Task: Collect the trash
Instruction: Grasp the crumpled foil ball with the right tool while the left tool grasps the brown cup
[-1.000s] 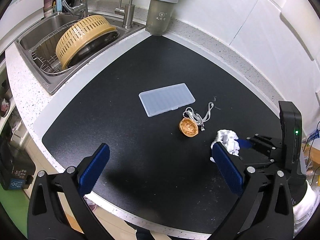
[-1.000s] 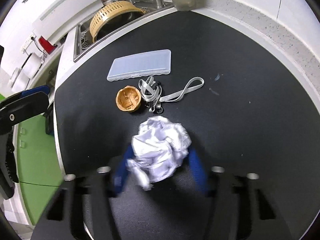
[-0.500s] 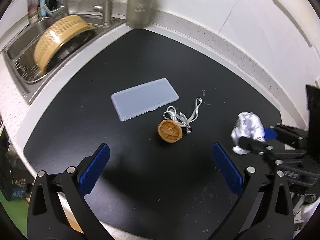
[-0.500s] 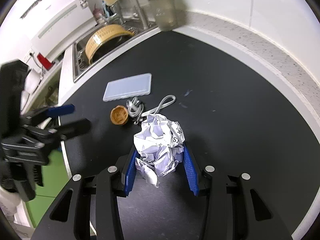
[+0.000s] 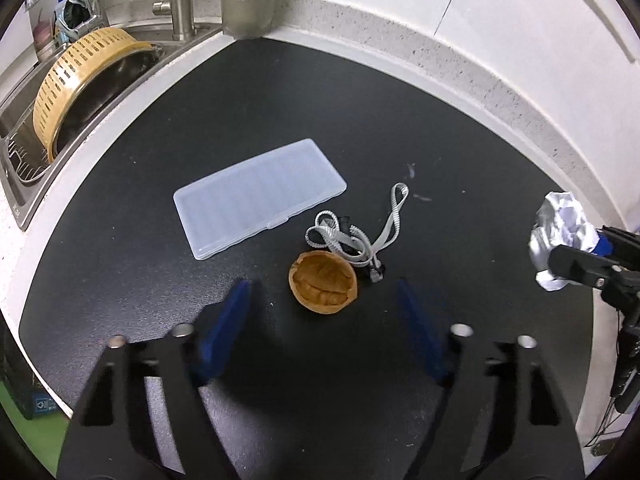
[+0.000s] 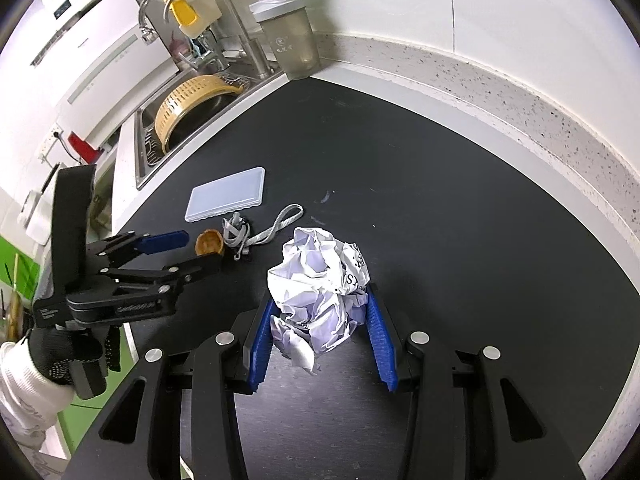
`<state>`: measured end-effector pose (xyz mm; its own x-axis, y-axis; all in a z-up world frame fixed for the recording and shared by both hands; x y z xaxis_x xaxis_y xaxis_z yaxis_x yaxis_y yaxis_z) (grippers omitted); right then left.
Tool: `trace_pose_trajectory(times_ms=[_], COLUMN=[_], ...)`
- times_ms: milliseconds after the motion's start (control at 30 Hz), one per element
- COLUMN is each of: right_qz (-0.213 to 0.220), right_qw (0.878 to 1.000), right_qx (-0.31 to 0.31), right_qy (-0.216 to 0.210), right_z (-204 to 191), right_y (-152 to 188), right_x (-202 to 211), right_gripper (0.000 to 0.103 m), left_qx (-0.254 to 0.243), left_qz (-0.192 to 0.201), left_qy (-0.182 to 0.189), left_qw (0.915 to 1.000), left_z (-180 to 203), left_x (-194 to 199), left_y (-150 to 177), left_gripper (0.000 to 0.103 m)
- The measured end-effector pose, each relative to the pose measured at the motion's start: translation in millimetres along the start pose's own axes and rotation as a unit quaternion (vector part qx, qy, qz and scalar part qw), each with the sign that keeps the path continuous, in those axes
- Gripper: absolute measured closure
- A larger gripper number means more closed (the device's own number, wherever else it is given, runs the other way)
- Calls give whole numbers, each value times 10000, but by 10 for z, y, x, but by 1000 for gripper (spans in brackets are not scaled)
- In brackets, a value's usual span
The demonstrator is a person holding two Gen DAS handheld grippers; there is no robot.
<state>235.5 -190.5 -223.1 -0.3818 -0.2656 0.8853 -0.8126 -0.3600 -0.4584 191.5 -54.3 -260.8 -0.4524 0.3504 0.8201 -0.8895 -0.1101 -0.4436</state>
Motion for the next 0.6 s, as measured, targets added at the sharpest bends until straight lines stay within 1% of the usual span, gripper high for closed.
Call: trace_pose_trajectory(times_ms=[67,133,167,200,233,433,600], right_qz=[-7,-14,-16,-18,-16,12,80], right_qw=[10000,10000,10000,10000,10000,10000,9999], right_qx=[-3,-4,-4,-4,-4,-5,71], right_qy=[-10,-21,-27,-31,-33,-58,-107], right_z=[8,14,15,17,19,3,-86], right_y=[-2,-4,-6,-8,-9,-21,-56], right_x=[-11,-20,-23,-24,-25,-10,40], right_gripper=[61,61,61,61,61,61,61], left_qx=[7,-1,-1,-3,16,67,139], left_qz=[-16,-8,0,12,16,53,115], left_qy=[-35,-57,-86,-94,-82,-19,32], left_qw=[10000,10000,10000,10000,10000,10000,9998], left_z=[-14,-16,-22,-24,-28,-19,-12], left_x=[-22,-35,-38,-38,-38,10,186], left_y=[7,9,10,11,8,-2,5], left_gripper=[47,53,58,65,67,67,67])
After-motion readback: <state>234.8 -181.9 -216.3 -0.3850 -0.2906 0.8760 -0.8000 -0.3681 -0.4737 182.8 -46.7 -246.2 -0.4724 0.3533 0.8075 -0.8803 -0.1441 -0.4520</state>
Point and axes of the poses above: each gripper's, at about its wrist camera, not at the fingertips, and x roughly against the way its jaws point, z to its right, y to its underside, the point moved 10 cm from there along -x, roughly the way its jaws point, and after that the axes turned 13 degrees about y, right-handed, at the moved point
